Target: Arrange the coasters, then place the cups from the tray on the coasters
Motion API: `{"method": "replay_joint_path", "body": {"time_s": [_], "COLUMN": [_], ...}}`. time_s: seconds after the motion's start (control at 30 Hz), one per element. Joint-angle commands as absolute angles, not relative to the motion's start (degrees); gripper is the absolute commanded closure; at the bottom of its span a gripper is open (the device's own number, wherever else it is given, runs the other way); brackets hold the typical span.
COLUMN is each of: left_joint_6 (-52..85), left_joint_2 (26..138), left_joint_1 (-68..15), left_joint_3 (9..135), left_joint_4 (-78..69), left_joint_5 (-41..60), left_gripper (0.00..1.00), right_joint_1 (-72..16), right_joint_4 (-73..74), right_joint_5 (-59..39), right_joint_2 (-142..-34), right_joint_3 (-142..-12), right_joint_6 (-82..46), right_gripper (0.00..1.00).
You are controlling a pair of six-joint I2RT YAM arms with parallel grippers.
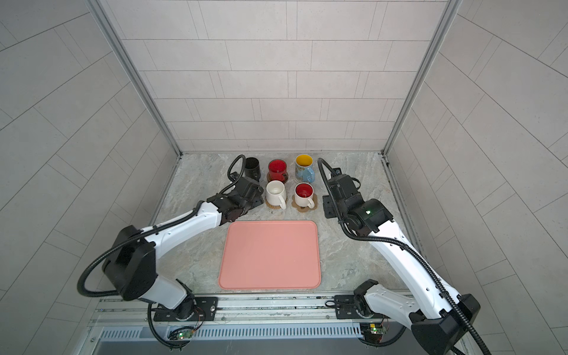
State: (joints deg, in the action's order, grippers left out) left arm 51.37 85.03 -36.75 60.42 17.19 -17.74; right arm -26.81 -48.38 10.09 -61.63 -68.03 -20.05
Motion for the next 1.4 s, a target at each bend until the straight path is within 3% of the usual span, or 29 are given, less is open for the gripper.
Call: {"method": "replay_joint_path", "body": {"time_s": [0.0, 0.13, 0.33, 0.37, 0.43, 0.5, 0.83, 0.97, 1.1, 1.2, 1.37], "left_joint_6": [44.6, 39.2, 33.9, 33.3, 32.4, 31.7, 21.3, 14.9, 11.5, 9.9, 8.6], "left_joint_2": [77.5, 69.3, 59.6, 58.1, 55.8, 53.5, 45.9, 48.8, 56.8, 60.3, 66.5], "left_joint_1": [-36.3, -35.4, -31.9, -31.2, -29.6, -27.7, -23.1, -19.3, -15.5, -15.0, -11.8], "left_joint_3": [56.4, 53.9, 50.2, 49.5, 48.5, 47.5, 39.9, 31.8, 23.4, 27.4, 22.8], "left_joint_4": [13.9, 16.5, 18.0, 18.3, 19.2, 20.2, 13.8, 1.6, -15.3, -12.1, -24.6], "left_joint_5": [-22.0, -25.0, -25.2, -25.1, -25.3, -25.2, -31.7, -34.8, -34.6, -33.8, -33.9], "left_gripper": [0.25, 0.2, 0.1, 0.01, 0.0, 0.0, 0.0, 0.0, 0.0, 0.0, 0.0], "right_joint_1": [-26.3, -26.0, -25.8, -25.8, -25.7, -25.7, -25.5, -24.6, -21.3, -17.5, -9.4], "right_joint_4": [-45.6, -43.2, -40.3, -39.6, -38.2, -37.8, -37.7, -27.4, -5.6, 6.7, 13.9], "right_joint_5": [14.6, 17.1, 18.7, 19.4, 20.7, 21.9, 29.7, 35.1, 36.6, 36.1, 29.8], "right_joint_2": [-60.6, -60.2, -59.0, -58.4, -57.2, -56.7, -57.4, -57.8, -59.0, -60.7, -65.9], "right_joint_3": [-68.5, -67.5, -65.0, -64.3, -62.9, -62.1, -60.5, -53.0, -39.7, -32.2, -28.4], "right_joint_6": [-21.2, -22.1, -23.3, -23.8, -24.5, -24.8, -23.9, -15.6, -5.9, -6.3, -9.8], "right_gripper": [0.46, 0.43, 0.28, 0.25, 0.17, 0.01, 0.01, 0.01, 0.0, 0.01, 0.0]}}
